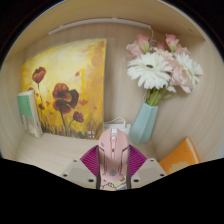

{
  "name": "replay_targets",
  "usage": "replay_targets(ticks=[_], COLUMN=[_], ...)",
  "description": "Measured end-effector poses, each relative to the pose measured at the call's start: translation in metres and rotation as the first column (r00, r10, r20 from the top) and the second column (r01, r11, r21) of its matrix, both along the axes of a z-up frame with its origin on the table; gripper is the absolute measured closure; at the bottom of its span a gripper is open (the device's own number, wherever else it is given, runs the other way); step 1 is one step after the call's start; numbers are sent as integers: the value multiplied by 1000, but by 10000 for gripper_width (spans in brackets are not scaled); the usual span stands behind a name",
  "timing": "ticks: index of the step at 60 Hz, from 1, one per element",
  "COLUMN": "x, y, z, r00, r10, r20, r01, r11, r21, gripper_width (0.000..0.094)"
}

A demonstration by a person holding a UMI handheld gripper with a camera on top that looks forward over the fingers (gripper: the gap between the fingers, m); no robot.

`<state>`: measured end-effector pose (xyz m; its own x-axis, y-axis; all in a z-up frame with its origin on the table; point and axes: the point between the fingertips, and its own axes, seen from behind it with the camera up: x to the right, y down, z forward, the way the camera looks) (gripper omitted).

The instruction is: Arrange mouse

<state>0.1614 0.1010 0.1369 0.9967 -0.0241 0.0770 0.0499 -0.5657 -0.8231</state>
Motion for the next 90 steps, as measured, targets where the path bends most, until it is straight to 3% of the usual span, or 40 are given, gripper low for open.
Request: replay_targets(ticks=[8,18,21,27,36,41,53,67,78,90], x=[8,6,6,6,12,20,5,-74,-146,-190], y=[-3,-8,-6,-8,-6,-9,-22,-84,-141,-204], z=[-84,-147,-144,-146,-146,-131,-28,59,71,49], r00=[999,998,998,998,999,1000,998,999,999,999], r10=[18,35,26,31,26,2,-53,-40,-3,32], r20=[-30,-51,-65,-62,-31,16,41,7,-48,0], r01=[-22,-45,-38,-43,-32,2,57,40,2,-32], r11=[991,975,980,978,974,971,992,998,1000,996], r21=[-129,-218,-196,-205,-223,-238,-113,-39,-23,-85], gripper_width=[593,588,582,519,319,62,83,80,82,81])
